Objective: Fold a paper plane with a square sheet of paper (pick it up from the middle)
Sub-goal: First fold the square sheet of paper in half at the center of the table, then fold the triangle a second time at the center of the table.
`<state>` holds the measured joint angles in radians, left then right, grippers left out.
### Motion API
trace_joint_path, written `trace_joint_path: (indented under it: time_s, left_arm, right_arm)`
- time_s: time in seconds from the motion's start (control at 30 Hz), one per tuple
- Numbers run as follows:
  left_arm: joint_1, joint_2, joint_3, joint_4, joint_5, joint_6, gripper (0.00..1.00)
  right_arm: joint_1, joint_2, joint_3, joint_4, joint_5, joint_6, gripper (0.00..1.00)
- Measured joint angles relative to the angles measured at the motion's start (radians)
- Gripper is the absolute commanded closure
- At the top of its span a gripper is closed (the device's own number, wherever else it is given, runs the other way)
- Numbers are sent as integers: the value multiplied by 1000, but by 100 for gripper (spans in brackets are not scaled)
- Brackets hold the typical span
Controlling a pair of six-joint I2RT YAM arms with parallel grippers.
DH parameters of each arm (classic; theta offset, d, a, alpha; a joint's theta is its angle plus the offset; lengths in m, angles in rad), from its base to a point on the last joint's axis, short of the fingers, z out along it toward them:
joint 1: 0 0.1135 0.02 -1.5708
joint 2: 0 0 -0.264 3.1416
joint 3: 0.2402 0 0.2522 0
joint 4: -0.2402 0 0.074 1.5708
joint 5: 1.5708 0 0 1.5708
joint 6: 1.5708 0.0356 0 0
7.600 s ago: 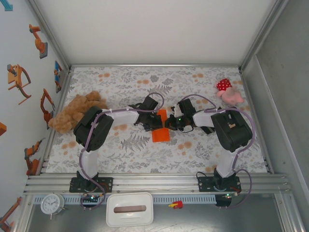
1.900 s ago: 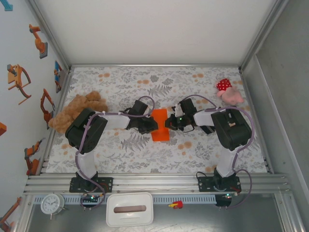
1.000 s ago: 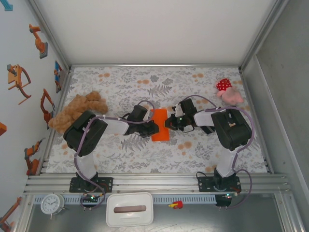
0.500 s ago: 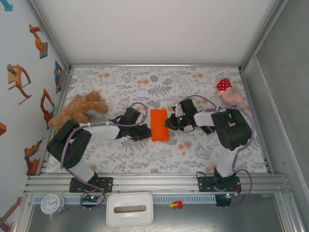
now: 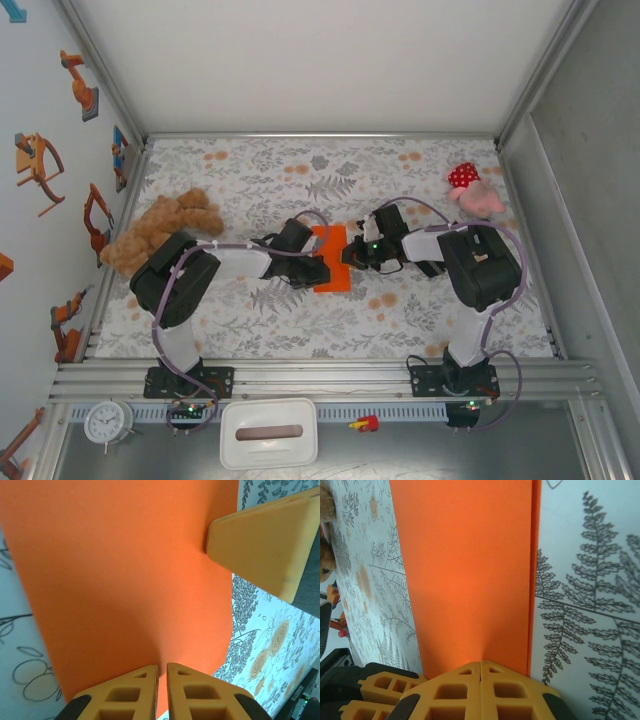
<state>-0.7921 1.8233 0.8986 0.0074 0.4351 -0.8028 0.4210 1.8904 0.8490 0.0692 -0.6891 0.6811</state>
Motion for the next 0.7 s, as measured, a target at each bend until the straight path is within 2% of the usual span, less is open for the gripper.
trace_joint_path:
  time_s: [0.23, 0.43, 0.57, 0.63, 0.7]
  left_arm:
    - [0, -91, -138, 71, -2, -4, 85]
    - [-1, -204, -202, -40, -40, -5, 83]
    - [-1, -288, -201, -89, -87, -18, 77]
    - [-1, -325, -195, -79, -117, -29, 70]
    - [0, -346, -192, -44, -148, -49, 68]
  right_arm:
    - [-1, 0, 0, 0, 0, 0, 100]
    - [-1, -9, 0, 0, -2, 0, 100]
    - [-11, -55, 4, -58, 41, -3, 100]
    - [-24, -84, 14, -128, 83, -8, 97]
    - [-35, -115, 29, -197, 126, -12, 92]
